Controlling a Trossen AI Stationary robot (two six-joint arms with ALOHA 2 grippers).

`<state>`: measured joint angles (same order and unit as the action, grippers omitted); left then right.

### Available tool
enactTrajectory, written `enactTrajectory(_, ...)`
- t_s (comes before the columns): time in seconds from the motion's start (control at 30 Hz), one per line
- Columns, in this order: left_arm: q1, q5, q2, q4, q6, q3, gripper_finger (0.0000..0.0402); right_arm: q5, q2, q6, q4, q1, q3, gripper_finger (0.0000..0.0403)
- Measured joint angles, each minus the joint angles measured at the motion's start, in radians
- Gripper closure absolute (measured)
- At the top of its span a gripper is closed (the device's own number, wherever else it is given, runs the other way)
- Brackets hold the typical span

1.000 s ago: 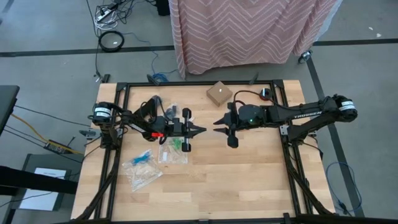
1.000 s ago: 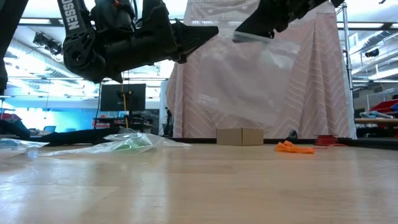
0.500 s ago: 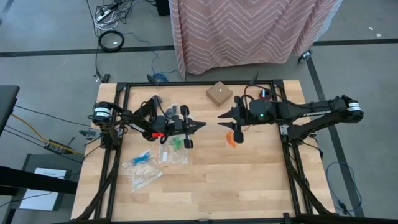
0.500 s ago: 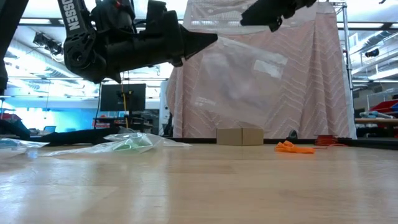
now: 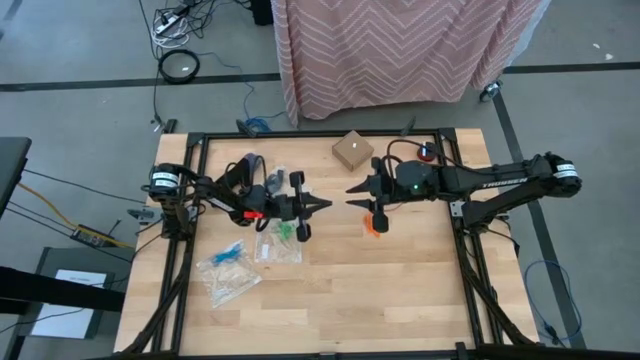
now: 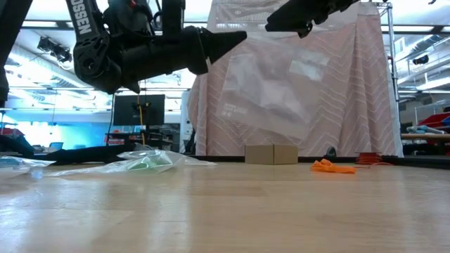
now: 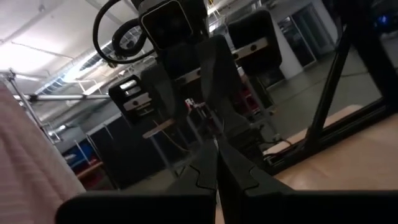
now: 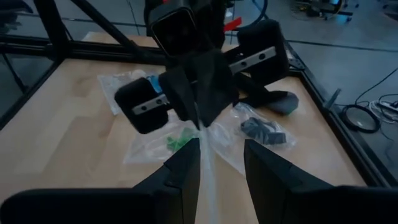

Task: Sort rubber bands
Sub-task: Open the transparent zip bag

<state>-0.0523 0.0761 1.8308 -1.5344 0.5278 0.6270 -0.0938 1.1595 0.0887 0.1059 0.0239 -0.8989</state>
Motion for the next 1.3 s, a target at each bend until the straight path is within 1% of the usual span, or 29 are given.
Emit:
enactTrajectory(0.17, -0.001, 0.0, 0.0, 0.007, 0.073, 0.0, 0.0396, 0.019, 0.0, -0.005, 0.0, 0.0, 0.0, 0.0291)
enactTrajectory(0.27, -0.001, 0.0, 0.0, 0.006, 0.09, 0.0, 0.0396, 0.018, 0.0, -0.004, 0.0, 0.0, 0.0, 0.0291)
enactTrajectory(0.43, 0.002, 0.001, 0.0, 0.006, 0.091, 0.02, 0.0396, 0.018, 0.002, 0.012, 0.0, -0.001, 0.0, 0.0291)
enactTrajectory(0.57, 0.005, 0.016, 0.0, 0.007, 0.089, 0.038, 0.0396, 0.008, 0.035, 0.029, 0.0, -0.007, 0.007, 0.0291)
enactTrajectory(0.7, 0.007, 0.018, 0.0, 0.015, 0.084, 0.04, 0.0396, 0.008, 0.047, 0.054, -0.059, -0.011, 0.006, 0.0291)
enactTrajectory(0.83, 0.007, 0.018, 0.0, 0.044, 0.073, 0.04, 0.0396, 0.016, 0.046, 0.087, -0.069, -0.011, 0.005, 0.0291)
enactTrajectory(0.9, 0.007, 0.016, 0.0, 0.058, 0.072, 0.04, 0.0396, 0.04, 0.038, 0.097, -0.07, -0.011, 0.005, 0.0291)
enactTrajectory(1.1, 0.007, 0.015, 0.0, 0.06, 0.071, 0.04, 0.0396, 0.055, 0.033, 0.077, -0.017, -0.035, 0.004, 0.0291)
enactTrajectory(1.3, 0.007, 0.015, 0.0, 0.06, 0.071, 0.039, 0.0396, 0.071, 0.033, 0.063, -0.013, -0.048, 0.003, 0.0291)
